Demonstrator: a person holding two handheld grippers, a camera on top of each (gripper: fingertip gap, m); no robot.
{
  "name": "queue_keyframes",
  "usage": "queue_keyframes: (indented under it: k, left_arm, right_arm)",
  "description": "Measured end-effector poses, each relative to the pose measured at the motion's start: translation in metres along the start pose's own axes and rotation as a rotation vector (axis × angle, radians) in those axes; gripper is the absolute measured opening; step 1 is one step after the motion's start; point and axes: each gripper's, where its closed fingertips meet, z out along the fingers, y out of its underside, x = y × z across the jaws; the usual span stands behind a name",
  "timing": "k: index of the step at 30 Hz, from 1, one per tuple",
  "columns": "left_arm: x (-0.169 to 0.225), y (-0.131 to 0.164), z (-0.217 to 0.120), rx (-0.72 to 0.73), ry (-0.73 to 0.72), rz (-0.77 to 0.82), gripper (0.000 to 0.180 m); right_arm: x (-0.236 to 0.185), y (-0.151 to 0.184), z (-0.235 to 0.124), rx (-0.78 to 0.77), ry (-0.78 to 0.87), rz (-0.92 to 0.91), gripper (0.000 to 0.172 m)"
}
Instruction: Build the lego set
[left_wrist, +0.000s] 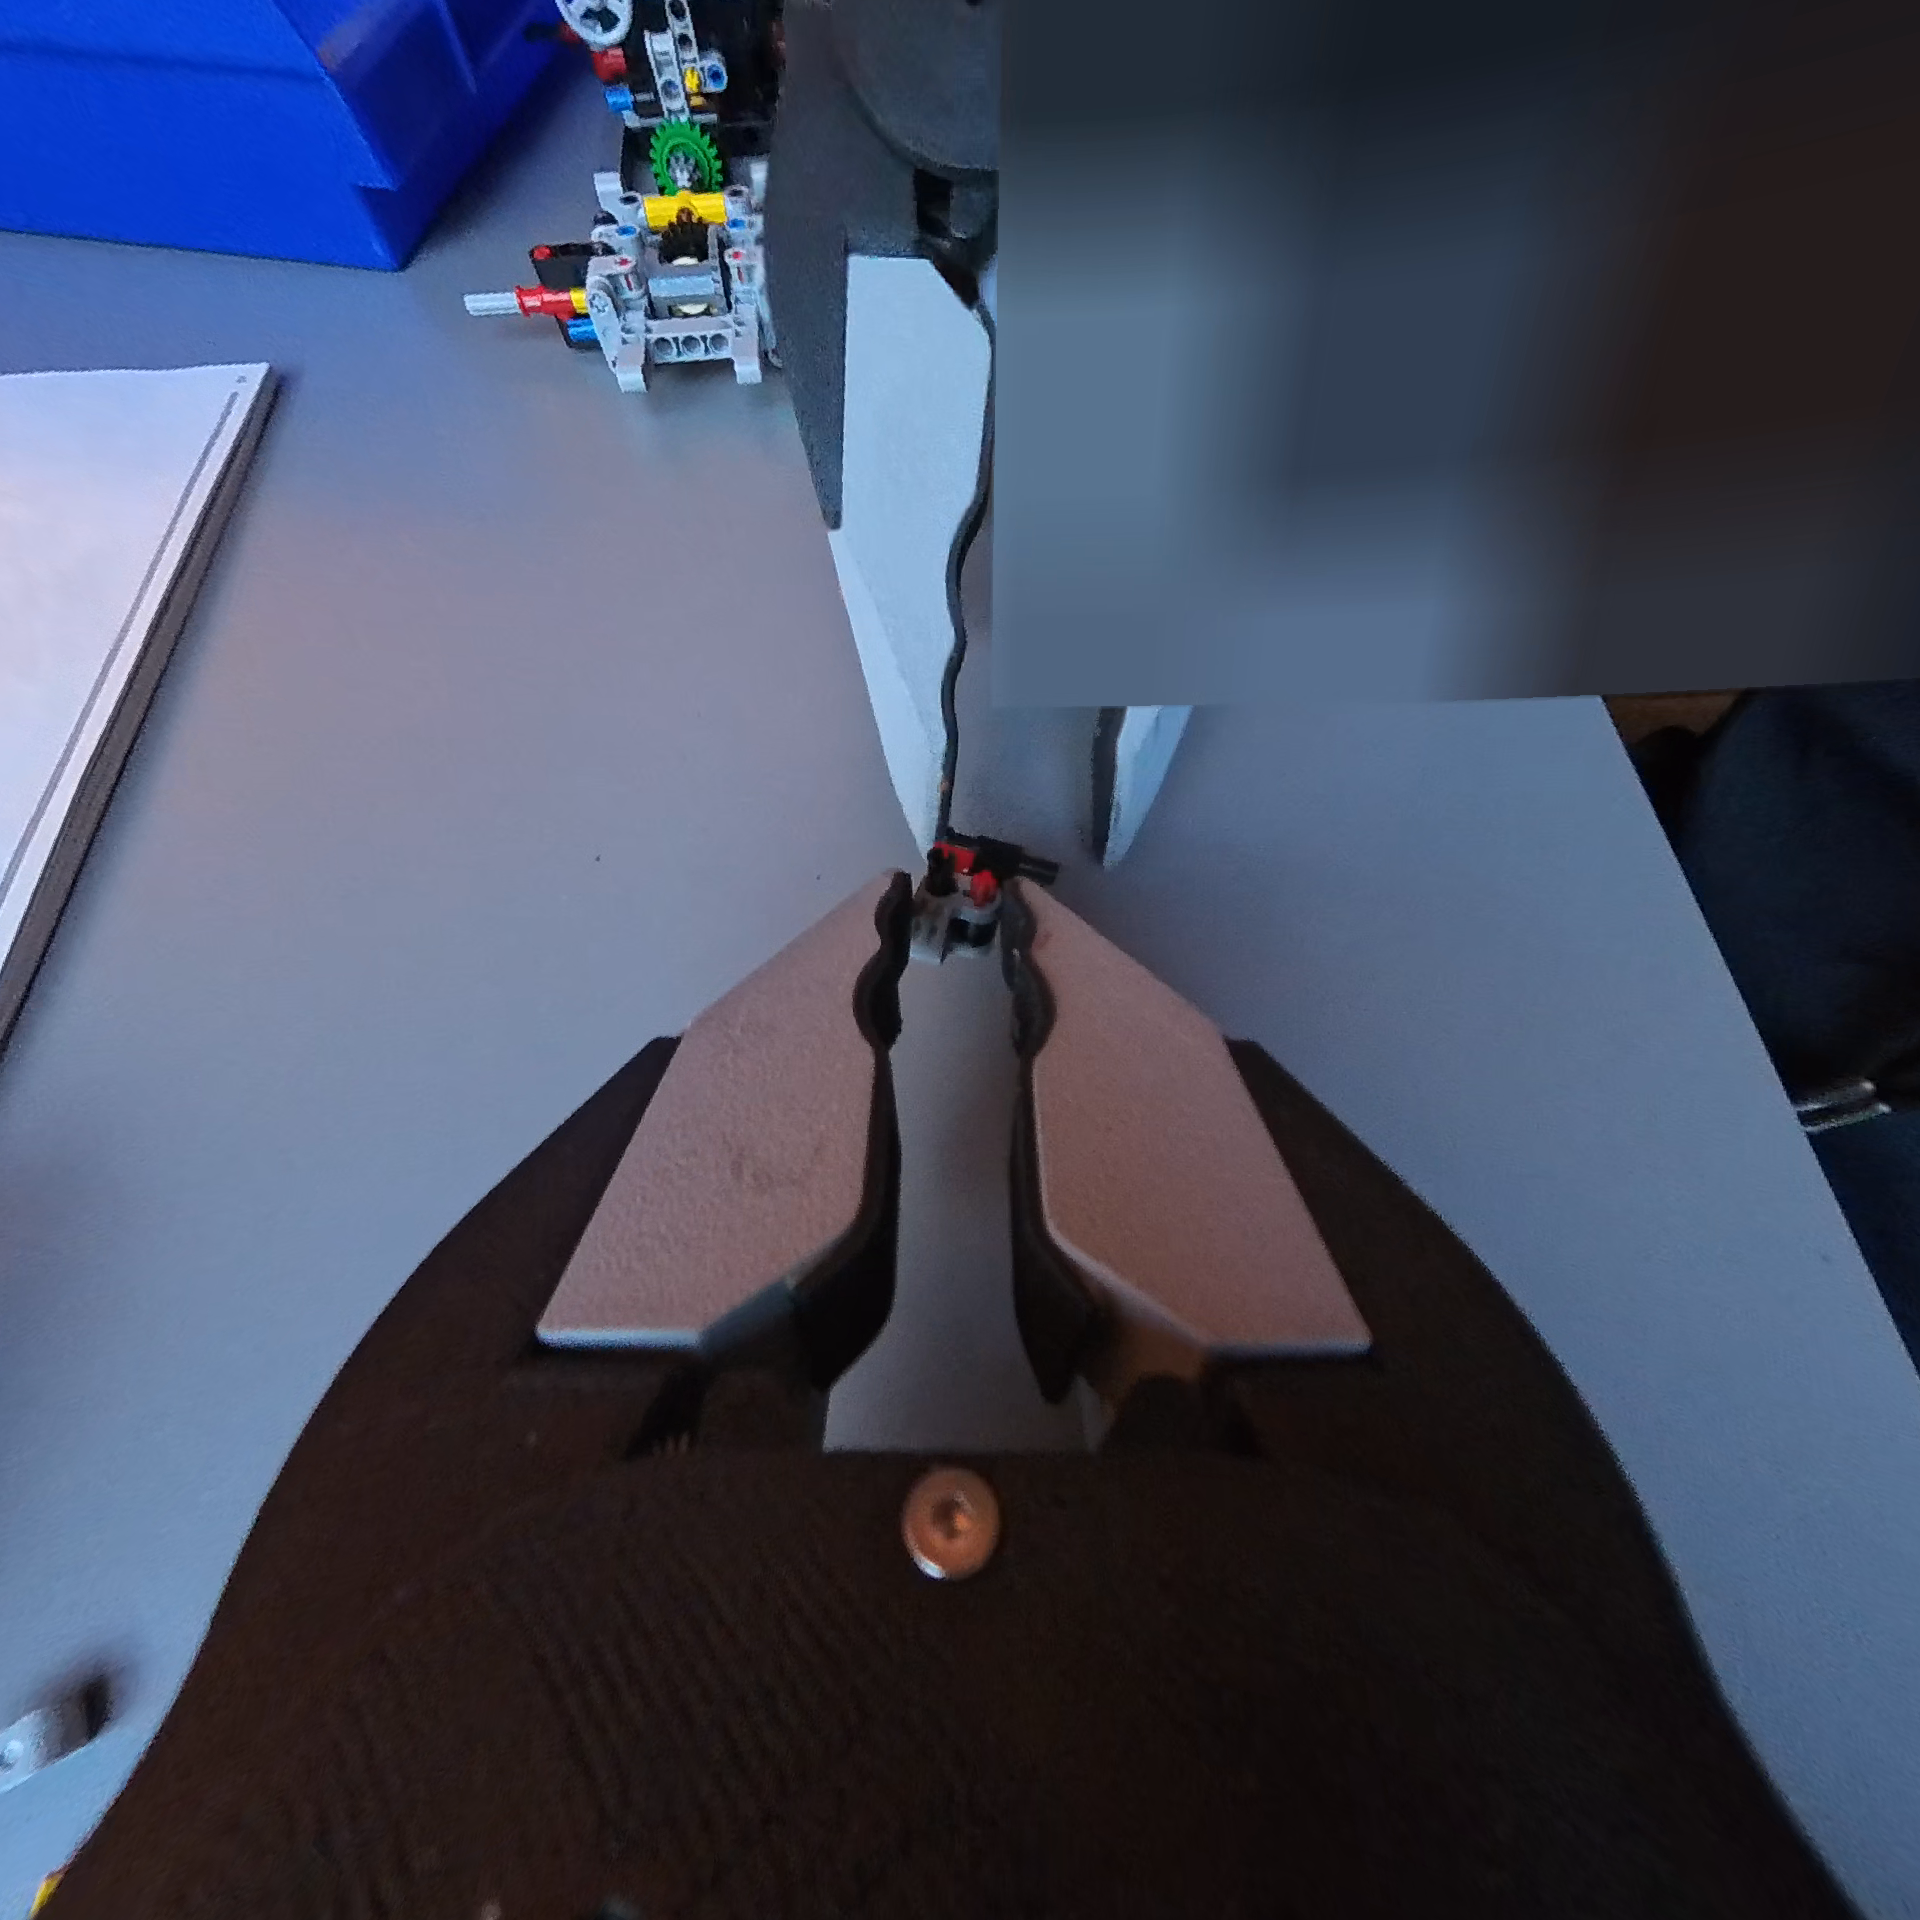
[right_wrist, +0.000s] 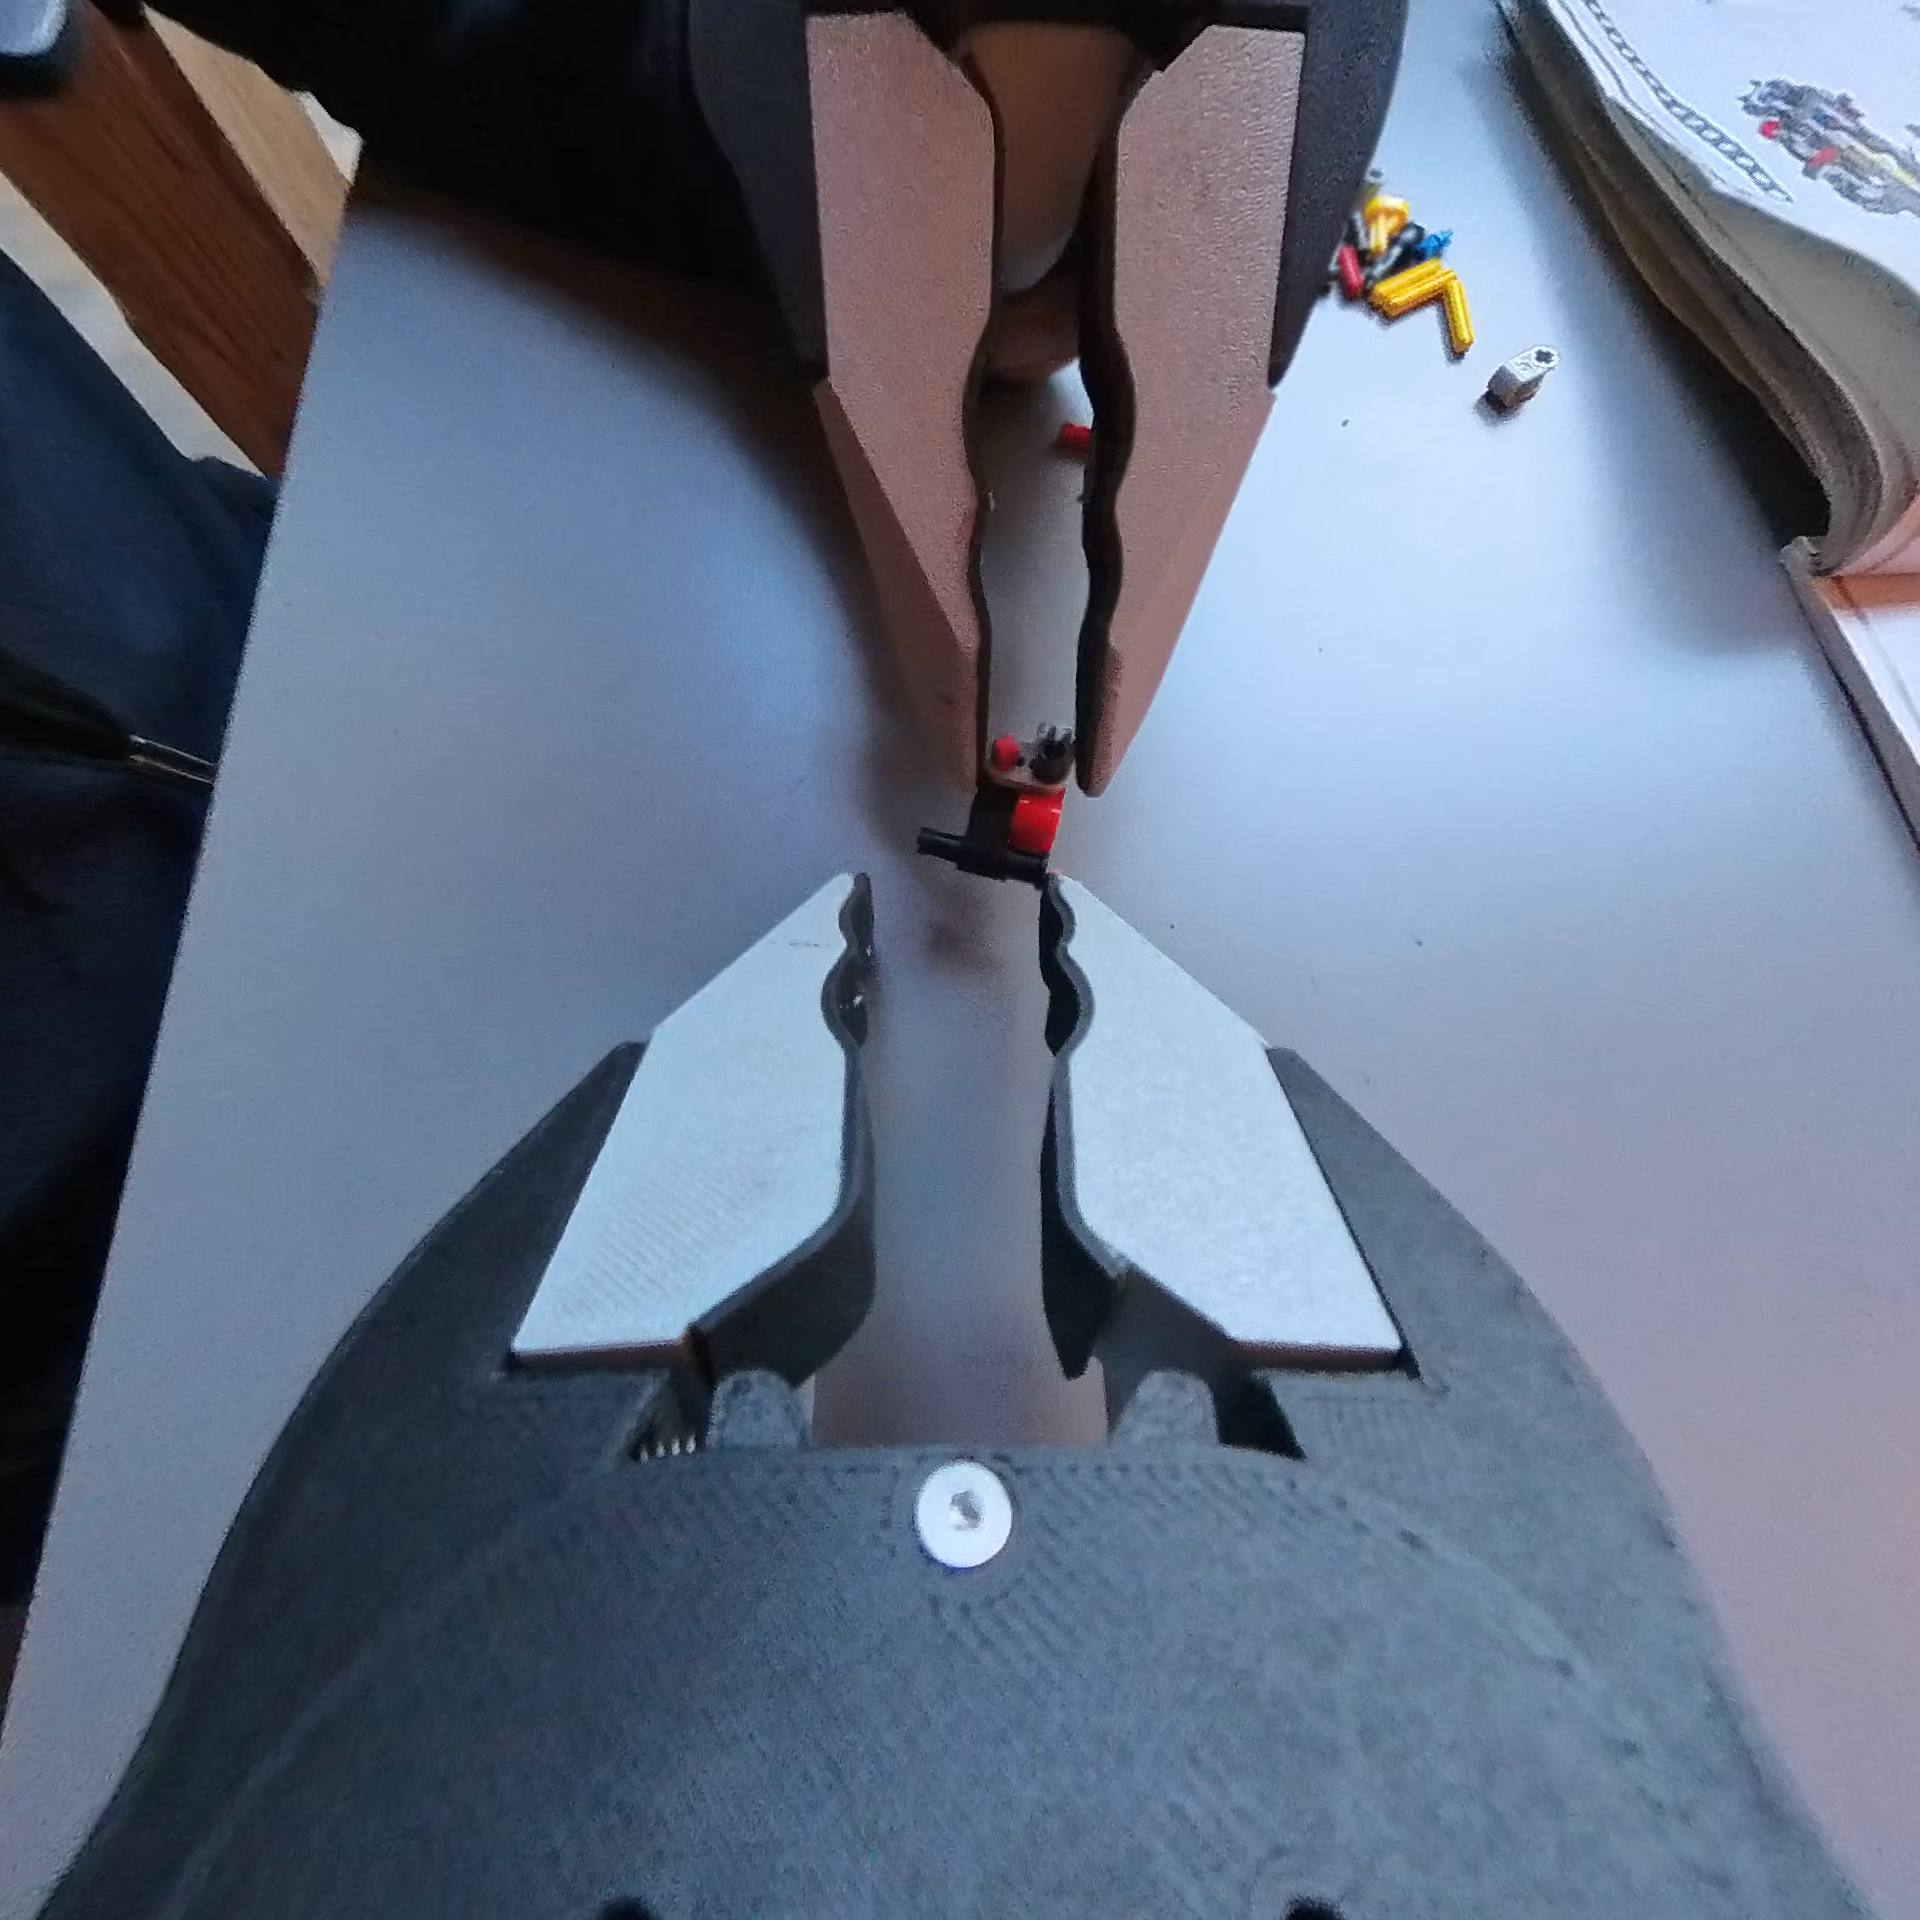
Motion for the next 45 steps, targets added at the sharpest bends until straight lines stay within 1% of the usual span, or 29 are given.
queue_keyframes:
  k: [8, 13, 17, 19, 45]
  left_arm:
    - [0.003, 0.011, 0.009, -0.094, -0.020, 0.056, 0.015]
    - [0.003, 0.011, 0.010, -0.096, -0.012, 0.044, 0.016]
    - [-0.001, 0.016, 0.013, -0.133, -0.008, 0.000, 0.028]
    - [0.000, 0.019, 0.016, -0.160, -0.001, 0.003, 0.028]
    - [0.000, 0.019, 0.016, -0.161, 0.002, -0.003, 0.026]
  right_arm:
    - [0.000, 0.006, 0.005, -0.053, 0.033, -0.043, 0.024]
    - [0.000, 0.007, 0.005, -0.058, 0.039, -0.052, 0.023]
    - [0.000, 0.007, 0.005, -0.057, 0.035, -0.053, 0.019]
    - [-0.001, 0.007, 0.005, -0.061, 0.034, -0.053, 0.017]
    - [0.001, 0.010, 0.006, -0.075, 0.045, -0.057, 0.011]
